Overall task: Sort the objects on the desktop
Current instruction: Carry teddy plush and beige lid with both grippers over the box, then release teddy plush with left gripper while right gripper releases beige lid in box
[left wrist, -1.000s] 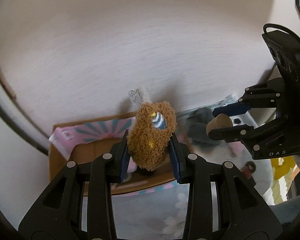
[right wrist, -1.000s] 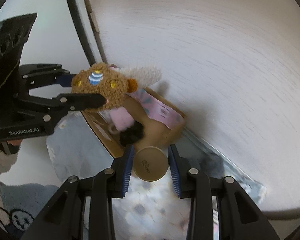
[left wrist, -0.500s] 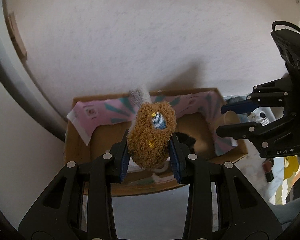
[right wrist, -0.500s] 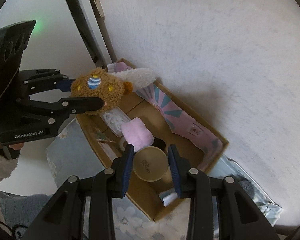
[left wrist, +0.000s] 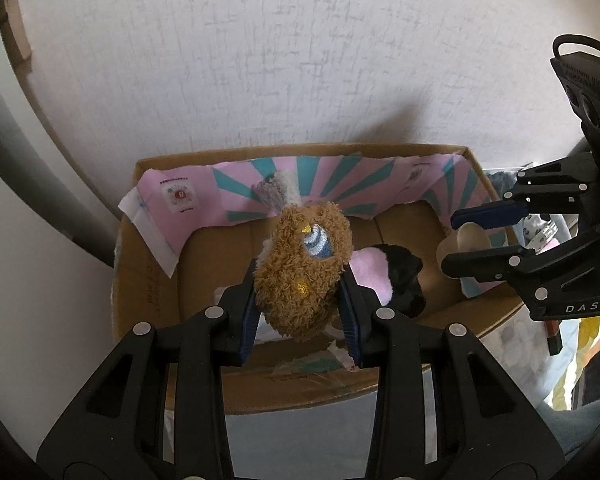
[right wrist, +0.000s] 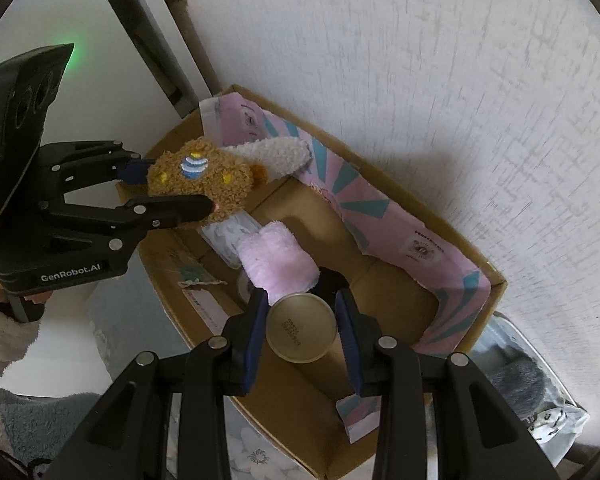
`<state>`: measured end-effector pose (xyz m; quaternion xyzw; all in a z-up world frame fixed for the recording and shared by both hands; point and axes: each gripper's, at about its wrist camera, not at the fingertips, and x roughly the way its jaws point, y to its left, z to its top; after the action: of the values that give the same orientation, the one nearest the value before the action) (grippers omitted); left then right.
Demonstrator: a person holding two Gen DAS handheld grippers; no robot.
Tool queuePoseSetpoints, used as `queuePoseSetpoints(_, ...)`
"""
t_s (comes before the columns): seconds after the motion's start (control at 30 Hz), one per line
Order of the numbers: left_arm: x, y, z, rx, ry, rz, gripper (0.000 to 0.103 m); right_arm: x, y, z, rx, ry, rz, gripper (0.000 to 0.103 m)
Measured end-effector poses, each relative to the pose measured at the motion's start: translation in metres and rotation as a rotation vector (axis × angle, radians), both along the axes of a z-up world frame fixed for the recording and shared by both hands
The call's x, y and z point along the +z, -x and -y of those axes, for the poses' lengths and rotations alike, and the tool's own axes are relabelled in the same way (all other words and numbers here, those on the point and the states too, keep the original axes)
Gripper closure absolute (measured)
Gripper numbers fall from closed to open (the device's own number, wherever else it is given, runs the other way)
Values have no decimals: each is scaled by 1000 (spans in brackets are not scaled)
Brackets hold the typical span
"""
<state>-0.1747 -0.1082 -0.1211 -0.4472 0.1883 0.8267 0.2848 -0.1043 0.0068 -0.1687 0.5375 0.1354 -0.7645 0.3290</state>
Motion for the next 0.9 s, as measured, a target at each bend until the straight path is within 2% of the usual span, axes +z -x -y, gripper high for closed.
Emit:
queuePoseSetpoints(0.1, -2, 2, 1, 7, 7, 6, 71, -5, 2, 2, -3, -2, 11, 71)
queuePoseSetpoints(0.2, -3, 2, -1, 0, 15, 31, 62, -8, 3, 3, -2, -3, 25, 71)
queuePoseSetpoints(0.23, -4, 2, -2, -13, 16, 47, 51, -9, 3, 4, -1, -2, 32, 70)
queuePoseSetpoints(0.27, -5, 1, -4, -21, 19, 58, 29, -10, 4, 4, -3, -2, 40, 70)
queuePoseSetpoints(0.3, -5, 0, -7, -17, 37, 51, 15, -10, 4, 4, -7, 1, 43, 61)
queuePoseSetpoints(0.33, -5, -2, -8, -6, 56, 28, 0, -10, 5, 4, -13, 8, 44, 47)
queuePoseSetpoints(0.37, -4, -4, -8, 9, 74, -8, 0, -10, 5, 4, -16, 15, 47, 34)
queuePoseSetpoints(0.43, -2, -4, -7, 5, 76, -9, 0, -8, 5, 3, -22, 21, 46, 22)
queuePoseSetpoints(0.77, 5, -8, -2, 57, 126, -36, 0, 1, -3, -5, -41, -2, 10, 19)
queuePoseSetpoints(0.8, 7, -8, -1, 57, 117, -31, 0, 3, -5, -5, -38, -4, 4, 18)
queuePoseSetpoints(0.87, 11, -11, 0, 66, 103, -34, 0, 6, -8, -5, -34, -11, -29, 6)
queuePoseSetpoints(0.9, 13, -12, 1, 73, 101, -36, 0, 8, -10, -5, -33, -15, -52, 4)
